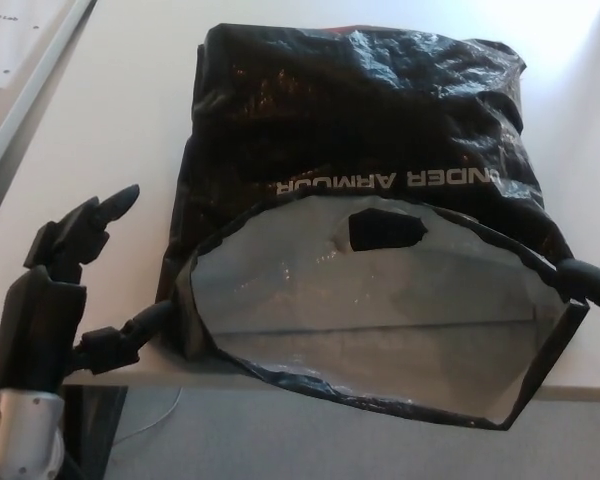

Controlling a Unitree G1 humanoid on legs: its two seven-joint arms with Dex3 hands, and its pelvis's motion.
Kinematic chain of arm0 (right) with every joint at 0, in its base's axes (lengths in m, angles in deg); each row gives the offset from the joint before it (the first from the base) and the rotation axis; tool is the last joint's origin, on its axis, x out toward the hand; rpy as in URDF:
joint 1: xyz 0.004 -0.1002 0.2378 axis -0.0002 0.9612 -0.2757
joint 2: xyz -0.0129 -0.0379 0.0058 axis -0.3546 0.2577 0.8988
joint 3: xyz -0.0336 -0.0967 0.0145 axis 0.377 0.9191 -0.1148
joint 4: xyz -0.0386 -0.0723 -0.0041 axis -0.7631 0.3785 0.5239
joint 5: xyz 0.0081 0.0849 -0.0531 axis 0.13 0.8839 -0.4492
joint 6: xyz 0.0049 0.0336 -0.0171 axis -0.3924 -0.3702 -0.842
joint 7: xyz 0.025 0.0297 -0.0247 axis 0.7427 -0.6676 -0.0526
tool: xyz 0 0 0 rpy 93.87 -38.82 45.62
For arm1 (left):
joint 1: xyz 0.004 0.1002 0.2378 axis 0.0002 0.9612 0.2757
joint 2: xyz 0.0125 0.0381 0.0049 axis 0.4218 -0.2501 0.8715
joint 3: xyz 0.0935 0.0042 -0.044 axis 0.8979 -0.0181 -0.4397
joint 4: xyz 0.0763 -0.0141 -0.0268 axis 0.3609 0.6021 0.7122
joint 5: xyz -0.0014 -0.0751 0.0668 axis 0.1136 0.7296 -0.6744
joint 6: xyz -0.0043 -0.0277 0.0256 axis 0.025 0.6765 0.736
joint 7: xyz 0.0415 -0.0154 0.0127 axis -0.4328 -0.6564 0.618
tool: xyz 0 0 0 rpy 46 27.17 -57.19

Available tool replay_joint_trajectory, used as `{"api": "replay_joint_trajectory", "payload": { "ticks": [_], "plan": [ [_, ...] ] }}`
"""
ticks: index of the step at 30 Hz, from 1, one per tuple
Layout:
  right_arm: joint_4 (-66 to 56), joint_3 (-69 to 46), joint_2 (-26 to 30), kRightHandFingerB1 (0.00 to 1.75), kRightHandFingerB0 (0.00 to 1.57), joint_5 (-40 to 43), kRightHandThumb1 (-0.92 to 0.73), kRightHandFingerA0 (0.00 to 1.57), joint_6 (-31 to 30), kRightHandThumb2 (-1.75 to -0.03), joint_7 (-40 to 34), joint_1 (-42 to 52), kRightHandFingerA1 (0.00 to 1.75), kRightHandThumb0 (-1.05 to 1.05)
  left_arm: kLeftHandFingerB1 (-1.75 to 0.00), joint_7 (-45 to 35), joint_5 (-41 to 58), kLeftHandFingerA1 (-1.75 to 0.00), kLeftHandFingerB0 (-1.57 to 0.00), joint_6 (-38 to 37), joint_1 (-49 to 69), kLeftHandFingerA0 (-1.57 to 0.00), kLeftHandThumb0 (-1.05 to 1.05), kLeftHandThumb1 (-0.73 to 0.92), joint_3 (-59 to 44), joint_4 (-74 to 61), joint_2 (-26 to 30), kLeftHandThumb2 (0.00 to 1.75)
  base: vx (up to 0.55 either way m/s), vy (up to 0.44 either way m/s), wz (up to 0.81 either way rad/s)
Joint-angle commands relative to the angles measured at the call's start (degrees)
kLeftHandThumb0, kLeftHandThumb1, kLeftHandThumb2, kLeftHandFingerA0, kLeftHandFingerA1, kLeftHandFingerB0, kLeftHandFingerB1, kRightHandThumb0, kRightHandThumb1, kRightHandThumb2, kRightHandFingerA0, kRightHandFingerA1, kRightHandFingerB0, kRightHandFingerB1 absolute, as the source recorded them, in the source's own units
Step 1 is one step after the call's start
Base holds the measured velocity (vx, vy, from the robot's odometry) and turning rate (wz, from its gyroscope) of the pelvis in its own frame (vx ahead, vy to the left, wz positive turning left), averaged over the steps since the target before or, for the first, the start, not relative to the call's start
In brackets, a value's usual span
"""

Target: A plastic bag is kept infront of the robot in the middle of the desk and the robot uses both its hands to grab it from the top and lifts it up and then releases it.

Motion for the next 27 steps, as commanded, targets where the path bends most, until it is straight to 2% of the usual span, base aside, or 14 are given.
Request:
{"api": "replay_joint_trajectory", "payload": {
  "ticks": [1,2,3,4,5,6,7,10,11,14,15,16,23,27],
  "plan": [
    [-1.57,-1.35,1.05,0.13,0.0,8.17,-0.44,0.05,-7.63,-0.77,10.93,-0.45,0.46,-0.61,-0.4,-6.31,6.56,-0.49,-0.12,1.64,3.27,-0.22,-0.42,0.47,0.89,-4.23,1.19,0.64,0.0,0.0,0.0],
    [-1.01,-1.58,1.37,0.14,0.0,8.11,-0.59,0.14,-8.95,-0.57,11.67,-2.4,0.38,-0.56,-0.41,-6.2,5.53,-0.51,-0.12,1.44,2.18,-0.24,-0.42,0.47,0.84,-4.28,2.29,0.65,0.0,0.0,0.0],
    [-0.33,-1.47,3.25,0.11,0.0,6.44,-0.57,0.14,-8.74,-0.6,12.85,-3.49,0.4,-0.53,-0.42,-6.45,4.79,-0.52,-0.09,0.69,2.15,-0.22,-0.41,0.47,1.03,-4.59,3.33,0.67,0.0,0.0,0.0],
    [-0.34,-1.39,4.11,0.13,0.0,5.76,-0.46,0.1,-9.02,-0.79,13.71,-3.74,0.47,-0.61,-0.41,-7.16,5.33,-0.5,-0.09,0.66,2.53,-0.2,-0.42,0.47,1.09,-4.95,3.62,0.66,0.0,0.0,0.0],
    [-0.42,-1.22,5.15,0.13,0.0,5.06,-0.46,0.1,-9.44,-0.79,14.72,-3.96,0.47,-0.61,-0.41,-8.13,6.23,-0.5,-0.09,0.71,3.07,-0.2,-0.42,0.47,1.17,-5.39,3.91,0.66,0.0,0.0,0.0],
    [1.85,-0.21,8.94,0.19,0.0,2.65,-0.59,0.22,-8.09,-0.58,17.37,-5.82,0.41,-0.51,-0.4,-10.39,7.17,-0.49,-0.1,0.22,3.25,-0.19,-0.39,0.48,1.3,-5.8,5.91,0.6,0.0,0.0,0.0],
    [2.79,0.19,10.54,0.19,0.0,2.27,-0.42,0.17,-9.27,-0.76,19.17,-6.82,0.49,-0.55,-0.4,-11.37,8.19,-0.49,-0.1,-0.27,3.35,-0.19,-0.38,0.46,1.35,-5.84,6.59,0.62,0.0,0.0,0.0],
    [5.28,0.81,12.05,0.24,0.0,3.33,-0.4,0.15,-10.64,-0.74,21.52,-8.26,0.5,-0.5,-0.4,-13.9,9.88,-0.5,-0.1,-0.11,4.2,-0.22,-0.41,0.45,1.52,-6.98,8.33,0.62,0.0,0.0,0.0],
    [7.17,0.8,12.24,0.27,0.0,4.49,-0.56,0.23,-10.62,-0.57,22.36,-9.1,0.42,-0.47,-0.4,-15.05,10.11,-0.51,-0.1,1.67,4.91,-0.25,-0.42,0.44,1.59,-8.36,9.01,0.64,0.0,0.0,0.0],
    [7.12,0.65,12.26,0.26,0.0,5.04,-0.57,0.21,-12.31,-0.57,22.98,-9.43,0.4,-0.46,-0.42,-16.51,10.63,-0.52,-0.1,3.43,5.8,-0.24,-0.43,0.43,1.91,-10.05,9.58,0.67,0.0,0.0,0.0],
    [7.44,0.65,11.81,0.51,0.0,5.26,-0.49,0.01,-12.41,-0.97,22.94,-9.73,0.49,-0.3,-0.42,-17.09,11.13,-0.52,-0.1,2.5,5.56,-0.23,-0.42,0.44,2.1,-9.49,10.09,0.65,0.0,0.0,0.0],
    [7.19,0.77,11.55,0.21,0.01,4.89,-0.56,0.22,-12.55,-0.59,22.72,-9.78,0.42,-0.41,-0.42,-17.44,11.4,-0.52,-0.09,1.78,5.5,-0.22,-0.38,0.44,2.31,-9.14,10.35,0.64,0.0,0.0,0.0],
    [5.54,3.13,11.62,0.21,0.0,0.3,-0.59,0.24,-11.22,-0.58,22.67,-10.01,0.43,-0.5,-0.42,-18.86,12.53,-0.55,-0.09,4.31,7.73,-0.27,-0.44,0.44,2.91,-12.01,10.0,0.69,0.0,0.0,0.0],
    [5.64,4.36,12.79,0.24,0.0,-2.76,-0.59,0.27,-9.52,-0.57,22.42,-10.28,0.44,-0.53,-0.36,-21.6,16.01,-0.49,-0.09,6.56,8.94,-0.19,-0.36,0.53,3.15,-14.51,8.92,0.55,0.0,0.0,0.0]
  ]
}}
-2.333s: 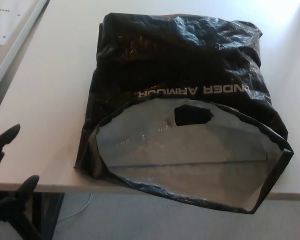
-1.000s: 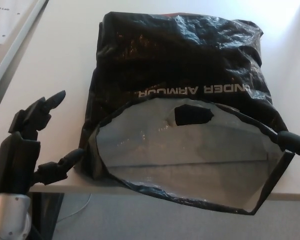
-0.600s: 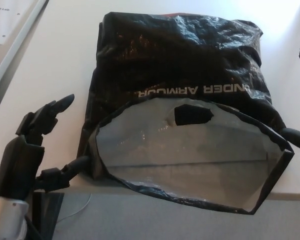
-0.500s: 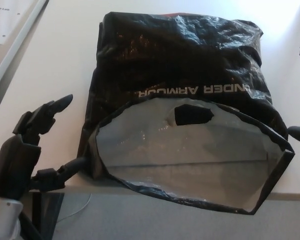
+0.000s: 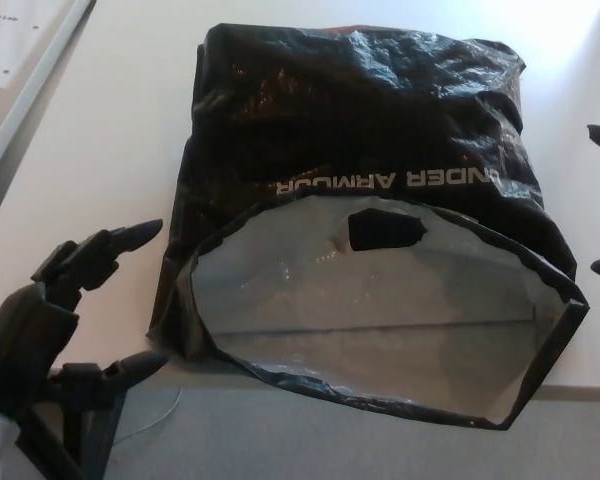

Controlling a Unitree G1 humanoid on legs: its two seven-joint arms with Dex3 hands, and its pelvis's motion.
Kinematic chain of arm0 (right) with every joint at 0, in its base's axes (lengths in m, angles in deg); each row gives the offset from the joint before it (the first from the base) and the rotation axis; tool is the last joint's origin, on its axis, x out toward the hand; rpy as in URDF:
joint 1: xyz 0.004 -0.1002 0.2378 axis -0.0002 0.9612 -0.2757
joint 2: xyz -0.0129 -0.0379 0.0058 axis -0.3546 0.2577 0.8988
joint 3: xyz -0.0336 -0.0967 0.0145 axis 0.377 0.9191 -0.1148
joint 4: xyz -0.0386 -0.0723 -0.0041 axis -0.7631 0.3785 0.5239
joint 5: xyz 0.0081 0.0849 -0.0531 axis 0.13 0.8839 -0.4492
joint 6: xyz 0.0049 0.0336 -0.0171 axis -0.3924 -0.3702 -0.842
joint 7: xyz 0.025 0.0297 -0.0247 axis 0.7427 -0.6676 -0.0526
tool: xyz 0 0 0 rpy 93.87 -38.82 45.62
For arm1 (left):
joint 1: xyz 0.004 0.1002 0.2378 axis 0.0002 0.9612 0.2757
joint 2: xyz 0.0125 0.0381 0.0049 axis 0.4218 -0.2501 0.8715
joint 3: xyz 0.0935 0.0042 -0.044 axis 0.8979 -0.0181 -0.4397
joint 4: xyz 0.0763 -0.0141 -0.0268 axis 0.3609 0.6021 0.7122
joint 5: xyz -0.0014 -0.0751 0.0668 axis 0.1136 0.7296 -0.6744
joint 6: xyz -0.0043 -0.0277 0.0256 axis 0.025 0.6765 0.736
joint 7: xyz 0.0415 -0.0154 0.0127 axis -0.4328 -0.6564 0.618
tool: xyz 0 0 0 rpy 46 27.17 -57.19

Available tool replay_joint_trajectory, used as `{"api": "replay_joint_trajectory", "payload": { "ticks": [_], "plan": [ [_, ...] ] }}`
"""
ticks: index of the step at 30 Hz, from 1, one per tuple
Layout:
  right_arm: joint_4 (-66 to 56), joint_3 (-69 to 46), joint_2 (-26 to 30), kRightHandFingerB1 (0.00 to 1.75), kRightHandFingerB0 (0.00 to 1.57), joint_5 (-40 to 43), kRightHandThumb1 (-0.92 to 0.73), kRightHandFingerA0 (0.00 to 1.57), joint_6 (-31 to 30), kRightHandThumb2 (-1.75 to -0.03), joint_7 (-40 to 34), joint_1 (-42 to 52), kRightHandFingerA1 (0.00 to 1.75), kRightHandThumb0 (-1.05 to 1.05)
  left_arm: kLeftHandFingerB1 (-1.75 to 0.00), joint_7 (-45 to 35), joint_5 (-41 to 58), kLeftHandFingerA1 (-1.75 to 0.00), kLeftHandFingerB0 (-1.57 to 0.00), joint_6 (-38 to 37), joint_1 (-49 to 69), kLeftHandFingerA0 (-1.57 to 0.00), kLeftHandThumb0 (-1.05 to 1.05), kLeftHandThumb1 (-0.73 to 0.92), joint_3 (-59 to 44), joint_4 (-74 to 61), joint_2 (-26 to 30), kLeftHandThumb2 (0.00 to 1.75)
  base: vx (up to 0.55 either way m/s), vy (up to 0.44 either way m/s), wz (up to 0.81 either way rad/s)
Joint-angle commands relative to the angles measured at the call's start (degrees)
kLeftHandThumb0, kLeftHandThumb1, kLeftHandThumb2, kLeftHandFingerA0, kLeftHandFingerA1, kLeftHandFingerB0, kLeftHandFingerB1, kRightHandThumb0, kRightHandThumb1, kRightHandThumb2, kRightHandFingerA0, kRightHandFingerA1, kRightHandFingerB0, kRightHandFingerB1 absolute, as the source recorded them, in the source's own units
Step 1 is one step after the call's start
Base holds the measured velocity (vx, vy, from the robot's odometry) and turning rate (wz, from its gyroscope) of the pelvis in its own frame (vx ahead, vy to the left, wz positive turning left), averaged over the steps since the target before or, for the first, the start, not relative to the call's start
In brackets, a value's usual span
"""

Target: A plastic bag is kept infront of the robot in the middle of the desk and the robot uses both its hands to grab it from the top and lifts it up and then releases it.

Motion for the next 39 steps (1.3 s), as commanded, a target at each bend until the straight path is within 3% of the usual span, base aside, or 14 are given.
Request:
{"api": "replay_joint_trajectory", "payload": {
  "ticks": [1,4,5,7,8,11,15,17,18,20,23,30,33,39],
  "plan": [
    [0.48,1.63,2.24,0.26,0.0,-4.59,-0.58,0.26,1.97,-0.57,1.42,-1.92,0.43,-0.52,-0.39,-4.2,4.89,-0.51,-0.05,5.6,0.97,-0.18,-0.42,0.5,-0.18,-2.65,-0.21,0.66,0.0,0.0,0.0],
    [4.46,3.33,3.57,0.19,0.01,-8.17,-0.42,0.28,8.15,-0.77,-1.58,-3.4,0.53,-0.58,-0.4,-4.96,3.64,-0.53,-0.05,7.0,0.7,-0.2,-0.45,0.5,-0.09,-3.33,0.55,0.69,0.0,0.0,0.0],
    [5.14,3.6,3.67,0.19,0.05,-8.73,-0.52,0.36,8.82,-0.56,-2.18,-3.6,0.44,-0.52,-0.4,-4.97,3.39,-0.53,-0.05,6.94,0.63,-0.2,-0.46,0.49,-0.02,-3.26,0.55,0.69,0.0,0.0,0.0],
    [5.21,3.79,3.81,0.23,0.03,-9.8,-0.54,0.4,9.31,-0.56,-2.91,-3.07,0.45,-0.57,-0.41,-5.03,2.68,-0.51,-0.05,7.19,0.95,-0.16,-0.5,0.48,0.22,-3.45,0.53,0.71,0.0,0.0,0.0],
    [5.13,3.83,3.87,0.23,0.03,-10.31,-0.42,0.33,9.59,-0.77,-3.25,-2.73,0.55,-0.58,-0.5,-4.98,2.18,-0.53,-0.01,7.92,1.09,-0.07,-0.37,0.48,0.36,-3.71,0.39,1.01,0.0,0.0,0.0],
    [4.05,4.06,4.41,0.26,0.03,-11.88,-0.44,0.29,9.21,-0.78,-2.92,-1.98,0.53,-0.61,-0.5,-4.95,2.01,-0.52,-0.01,9.53,1.82,-0.05,-0.36,0.51,0.46,-4.47,-0.1,1.02,0.0,0.0,0.0],
    [3.54,3.57,4.8,0.26,0.02,-12.25,-0.42,0.27,8.72,-0.76,-1.9,-1.36,0.52,-0.58,-0.49,-5.01,2.56,-0.52,0.0,12.6,2.71,-0.04,-0.36,0.51,0.38,-6.5,-1.1,1.01,0.0,0.0,0.0],
    [2.95,3.32,5.29,0.26,0.04,-12.23,-0.55,0.3,8.12,-0.56,-0.86,-1.0,0.42,-0.53,-0.49,-4.55,2.24,-0.52,0.0,13.74,2.88,-0.04,-0.36,0.51,0.22,-7.07,-1.61,1.02,0.0,0.0,0.0],
    [2.98,3.29,5.42,0.27,0.04,-12.2,-0.56,0.29,8.16,-0.57,-0.62,-1.1,0.41,-0.51,-0.26,-4.56,2.44,-0.39,-0.06,14.19,2.95,-0.08,-0.48,0.56,0.09,-7.23,-1.78,0.6,0.0,0.0,0.0],
    [2.62,3.06,6.2,0.21,0.05,-12.24,-0.57,0.26,7.48,-0.59,0.56,-0.78,0.42,-0.48,-0.25,-4.37,3.69,-0.4,-0.03,16.45,3.29,-0.04,-0.56,0.53,-0.54,-8.2,-2.84,0.76,0.0,0.0,0.0],
    [2.13,2.3,7.59,0.23,0.07,-12.39,-0.57,0.24,7.18,-0.6,1.35,0.69,0.41,-0.47,-0.24,-3.89,4.75,-0.32,0.0,17.22,3.32,-0.02,-0.53,0.66,-1.21,-7.89,-4.38,0.6,0.0,0.0,0.0],
    [2.28,1.05,8.4,0.23,0.08,-11.54,-0.6,0.28,8.49,-0.6,1.16,3.98,0.4,-0.46,-0.07,-4.96,2.96,-0.08,0.0,19.47,3.21,0.0,-0.64,0.65,-1.94,-8.18,-2.94,0.77,0.0,0.0,0.0],
    [1.58,0.62,8.01,0.25,0.08,-11.85,-0.6,0.25,8.32,-0.6,0.86,4.86,0.4,-0.41,-0.2,-4.48,1.27,-0.24,0.0,21.96,3.31,0.0,-0.79,0.57,-1.99,-9.37,-2.43,0.95,0.0,0.0,0.0],
    [1.08,0.6,6.91,0.25,0.09,-12.5,-0.64,0.24,7.61,-0.61,-0.12,5.78,0.39,-0.36,-0.19,0.0,-6.82,-0.25,0.0,30.11,5.3,0.0,-0.57,0.74,-1.34,-14.89,-2.98,0.64,0.0,0.0,0.0]
  ]
}}
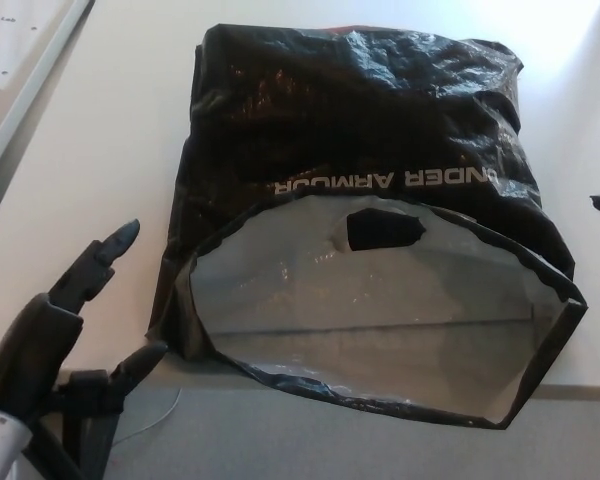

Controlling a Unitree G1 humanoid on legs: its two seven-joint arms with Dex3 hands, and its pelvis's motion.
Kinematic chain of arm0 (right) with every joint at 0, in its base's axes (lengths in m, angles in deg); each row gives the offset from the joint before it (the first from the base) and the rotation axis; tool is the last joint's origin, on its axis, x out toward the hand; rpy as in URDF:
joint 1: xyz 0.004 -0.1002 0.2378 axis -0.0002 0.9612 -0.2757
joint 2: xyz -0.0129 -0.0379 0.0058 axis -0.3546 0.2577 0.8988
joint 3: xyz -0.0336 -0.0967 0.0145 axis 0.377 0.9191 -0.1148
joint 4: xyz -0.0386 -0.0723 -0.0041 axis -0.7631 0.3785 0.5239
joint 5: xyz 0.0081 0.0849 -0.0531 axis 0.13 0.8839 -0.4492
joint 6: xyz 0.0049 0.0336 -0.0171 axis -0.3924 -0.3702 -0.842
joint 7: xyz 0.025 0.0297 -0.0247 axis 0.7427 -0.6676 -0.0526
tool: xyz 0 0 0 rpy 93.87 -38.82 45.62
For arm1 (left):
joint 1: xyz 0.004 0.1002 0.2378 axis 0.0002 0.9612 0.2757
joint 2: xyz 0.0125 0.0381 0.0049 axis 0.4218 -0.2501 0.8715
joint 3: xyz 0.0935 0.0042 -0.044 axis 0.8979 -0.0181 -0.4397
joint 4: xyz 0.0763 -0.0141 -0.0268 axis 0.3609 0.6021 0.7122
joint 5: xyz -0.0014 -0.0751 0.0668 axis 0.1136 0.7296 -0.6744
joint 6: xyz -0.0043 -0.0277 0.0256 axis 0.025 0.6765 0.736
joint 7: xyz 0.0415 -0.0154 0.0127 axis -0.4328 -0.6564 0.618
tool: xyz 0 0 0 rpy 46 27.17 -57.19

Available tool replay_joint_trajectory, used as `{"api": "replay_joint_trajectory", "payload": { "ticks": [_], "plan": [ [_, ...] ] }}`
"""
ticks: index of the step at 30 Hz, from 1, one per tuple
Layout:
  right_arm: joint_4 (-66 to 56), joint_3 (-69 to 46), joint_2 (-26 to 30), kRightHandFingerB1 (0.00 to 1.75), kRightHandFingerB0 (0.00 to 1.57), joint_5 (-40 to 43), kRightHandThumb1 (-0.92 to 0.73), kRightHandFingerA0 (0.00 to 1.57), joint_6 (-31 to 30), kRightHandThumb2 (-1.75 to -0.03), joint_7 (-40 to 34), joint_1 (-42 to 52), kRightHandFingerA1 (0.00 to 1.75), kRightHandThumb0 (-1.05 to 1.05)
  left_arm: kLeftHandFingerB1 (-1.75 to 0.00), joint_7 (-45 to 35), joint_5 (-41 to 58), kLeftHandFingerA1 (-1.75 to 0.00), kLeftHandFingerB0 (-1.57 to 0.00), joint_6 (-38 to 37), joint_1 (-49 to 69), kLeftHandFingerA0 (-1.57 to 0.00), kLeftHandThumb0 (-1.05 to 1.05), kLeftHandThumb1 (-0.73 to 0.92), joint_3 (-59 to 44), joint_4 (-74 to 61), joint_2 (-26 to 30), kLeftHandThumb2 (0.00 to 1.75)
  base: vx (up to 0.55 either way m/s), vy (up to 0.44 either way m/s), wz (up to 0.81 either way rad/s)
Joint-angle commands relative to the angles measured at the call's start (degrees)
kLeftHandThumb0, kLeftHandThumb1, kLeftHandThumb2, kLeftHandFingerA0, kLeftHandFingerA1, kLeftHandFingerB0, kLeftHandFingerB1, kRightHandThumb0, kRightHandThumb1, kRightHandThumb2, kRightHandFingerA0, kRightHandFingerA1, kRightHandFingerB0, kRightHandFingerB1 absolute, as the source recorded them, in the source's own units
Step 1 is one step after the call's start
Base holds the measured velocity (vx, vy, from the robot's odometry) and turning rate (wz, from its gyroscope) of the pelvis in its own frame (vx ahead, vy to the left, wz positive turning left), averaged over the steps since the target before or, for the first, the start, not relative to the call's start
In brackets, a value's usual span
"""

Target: A plastic bag is kept infront of the robot in the middle of the desk and the robot uses both its hands to grab it from the top and lifts it up and then releases it.

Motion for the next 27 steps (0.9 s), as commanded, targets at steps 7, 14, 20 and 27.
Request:
{"api": "replay_joint_trajectory", "payload": {
  "ticks": [7,14,20,27],
  "plan": [
    [0.71,-1.45,-2.18,0.36,0.08,-0.17,-0.55,0.25,0.67,-0.7,-2.94,4.02,0.45,-0.45,-0.1,3.98,-7.81,-0.18,0.0,13.01,3.62,-0.02,-0.57,0.71,-0.09,-6.52,-0.48,0.76,0.0,0.0,0.0],
    [0.74,-3.18,-5.53,0.37,0.08,1.09,-0.56,0.26,-0.42,-0.7,-4.33,5.79,0.46,-0.45,-0.22,2.23,-9.37,-0.28,0.0,20.54,6.02,0.0,-0.66,0.63,1.44,-12.2,-1.7,0.93,0.0,0.0,0.0],
    [1.26,-3.11,-9.09,0.34,0.07,1.62,-0.56,0.2,-3.96,-0.74,-3.51,4.99,0.45,-0.51,-0.19,0.44,-8.0,-0.24,0.0,23.62,7.08,0.0,-0.72,0.62,2.03,-15.03,-1.96,0.93,0.0,0.0,0.0],
    [4.85,-2.77,-13.56,0.25,0.08,3.18,-0.66,0.22,-6.39,-0.62,-3.04,1.32,0.39,-0.49,-0.22,0.79,-7.5,-0.26,0.0,25.89,5.33,0.0,-0.67,0.56,2.18,-15.73,-2.81,0.91,0.0,0.0,0.0]
  ]
}}
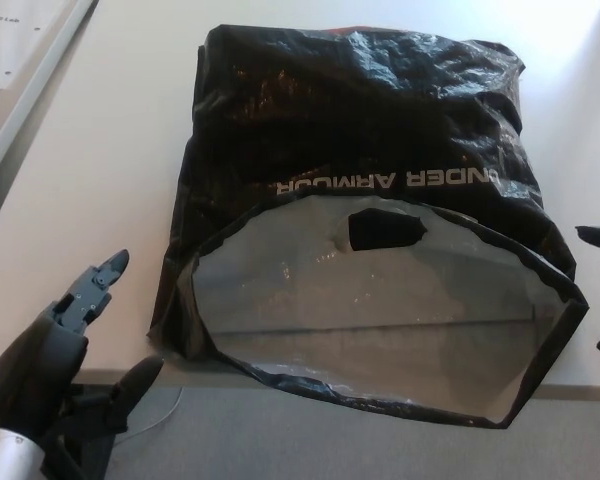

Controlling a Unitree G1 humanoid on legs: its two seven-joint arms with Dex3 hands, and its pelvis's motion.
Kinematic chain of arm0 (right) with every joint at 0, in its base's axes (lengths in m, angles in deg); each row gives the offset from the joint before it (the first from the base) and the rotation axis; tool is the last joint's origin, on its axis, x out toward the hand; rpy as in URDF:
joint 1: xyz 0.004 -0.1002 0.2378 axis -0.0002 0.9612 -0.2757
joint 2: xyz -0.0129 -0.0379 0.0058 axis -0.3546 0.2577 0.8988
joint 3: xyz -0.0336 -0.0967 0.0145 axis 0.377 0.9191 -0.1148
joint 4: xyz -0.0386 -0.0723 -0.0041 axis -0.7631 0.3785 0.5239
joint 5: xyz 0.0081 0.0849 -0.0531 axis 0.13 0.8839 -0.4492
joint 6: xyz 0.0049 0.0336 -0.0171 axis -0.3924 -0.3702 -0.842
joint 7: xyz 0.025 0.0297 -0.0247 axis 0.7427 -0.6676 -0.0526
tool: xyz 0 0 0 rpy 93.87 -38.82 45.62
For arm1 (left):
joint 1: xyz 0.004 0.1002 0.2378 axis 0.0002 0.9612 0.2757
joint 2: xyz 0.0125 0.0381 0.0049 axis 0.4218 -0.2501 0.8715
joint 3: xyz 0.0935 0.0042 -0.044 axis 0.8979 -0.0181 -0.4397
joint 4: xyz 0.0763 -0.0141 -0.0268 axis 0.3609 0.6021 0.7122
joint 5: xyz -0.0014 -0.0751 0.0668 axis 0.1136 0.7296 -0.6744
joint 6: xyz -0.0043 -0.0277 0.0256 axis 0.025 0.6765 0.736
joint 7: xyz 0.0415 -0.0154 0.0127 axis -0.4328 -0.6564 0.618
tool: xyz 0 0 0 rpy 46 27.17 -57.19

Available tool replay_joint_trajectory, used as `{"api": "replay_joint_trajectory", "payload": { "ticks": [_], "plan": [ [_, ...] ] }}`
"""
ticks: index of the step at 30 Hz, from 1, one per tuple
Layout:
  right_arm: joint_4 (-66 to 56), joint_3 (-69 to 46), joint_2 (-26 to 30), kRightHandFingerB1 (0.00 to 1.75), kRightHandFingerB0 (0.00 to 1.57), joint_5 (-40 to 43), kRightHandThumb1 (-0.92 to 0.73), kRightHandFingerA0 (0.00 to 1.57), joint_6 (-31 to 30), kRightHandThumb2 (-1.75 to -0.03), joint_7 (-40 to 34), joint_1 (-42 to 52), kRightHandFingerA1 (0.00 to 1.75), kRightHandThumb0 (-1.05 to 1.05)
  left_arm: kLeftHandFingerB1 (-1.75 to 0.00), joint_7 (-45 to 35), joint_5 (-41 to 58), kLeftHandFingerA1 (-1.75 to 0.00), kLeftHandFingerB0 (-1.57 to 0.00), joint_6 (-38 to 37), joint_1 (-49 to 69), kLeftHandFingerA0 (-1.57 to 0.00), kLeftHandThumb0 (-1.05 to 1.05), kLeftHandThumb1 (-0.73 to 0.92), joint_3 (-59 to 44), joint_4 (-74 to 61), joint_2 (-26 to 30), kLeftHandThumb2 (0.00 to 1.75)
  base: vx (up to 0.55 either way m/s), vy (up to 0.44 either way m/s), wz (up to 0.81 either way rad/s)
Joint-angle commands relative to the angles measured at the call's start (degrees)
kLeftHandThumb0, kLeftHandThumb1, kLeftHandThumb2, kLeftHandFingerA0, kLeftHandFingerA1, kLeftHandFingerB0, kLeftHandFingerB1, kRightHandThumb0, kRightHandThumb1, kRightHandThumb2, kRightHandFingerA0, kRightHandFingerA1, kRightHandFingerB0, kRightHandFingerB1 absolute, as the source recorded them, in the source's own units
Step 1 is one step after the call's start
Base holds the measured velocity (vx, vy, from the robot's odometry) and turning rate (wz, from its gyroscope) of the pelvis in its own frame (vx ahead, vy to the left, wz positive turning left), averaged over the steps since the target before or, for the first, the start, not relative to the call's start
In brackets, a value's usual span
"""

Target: A plastic bag is kept infront of the robot in the middle of the desk and the robot uses both its hands to grab it from the top and lifts it up and then releases it.

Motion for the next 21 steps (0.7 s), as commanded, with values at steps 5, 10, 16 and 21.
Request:
{"api": "replay_joint_trajectory", "payload": {
  "ticks": [5,10,16,21],
  "plan": [
    [7.19,1.25,-4.16,0.33,0.06,1.91,-0.56,0.21,-2.02,-0.77,-0.05,-3.91,0.47,-0.57,-0.17,-2.14,0.97,-0.24,0.0,2.22,-1.75,0.0,-0.67,0.54,0.78,1.15,1.04,0.88,0.0,0.0,0.0],
    [9.8,2.49,-5.53,0.29,0.06,1.58,-0.68,0.24,-3.79,-0.6,-0.08,-5.77,0.38,-0.5,-0.12,-3.53,1.79,-0.21,0.0,1.87,-2.31,0.0,-0.73,0.55,0.34,2.28,2.64,0.88,0.0,0.0,0.0],
    [13.68,3.38,-5.85,0.25,0.08,1.73,-0.68,0.24,-3.47,-0.62,-0.09,-8.52,0.4,-0.5,-0.14,-5.08,2.13,-0.22,0.0,3.76,-3.71,0.0,-0.78,0.6,-0.34,1.49,3.98,0.93,0.0,0.0,0.0],
    [14.38,3.78,-5.52,0.24,0.08,1.83,-0.68,0.23,-3.72,-0.62,0.45,-8.66,0.4,-0.5,-0.12,-6.07,2.9,-0.21,0.0,4.45,-4.19,0.0,-0.79,0.61,-0.38,1.21,4.24,0.94,0.0,0.0,0.0]
  ]
}}
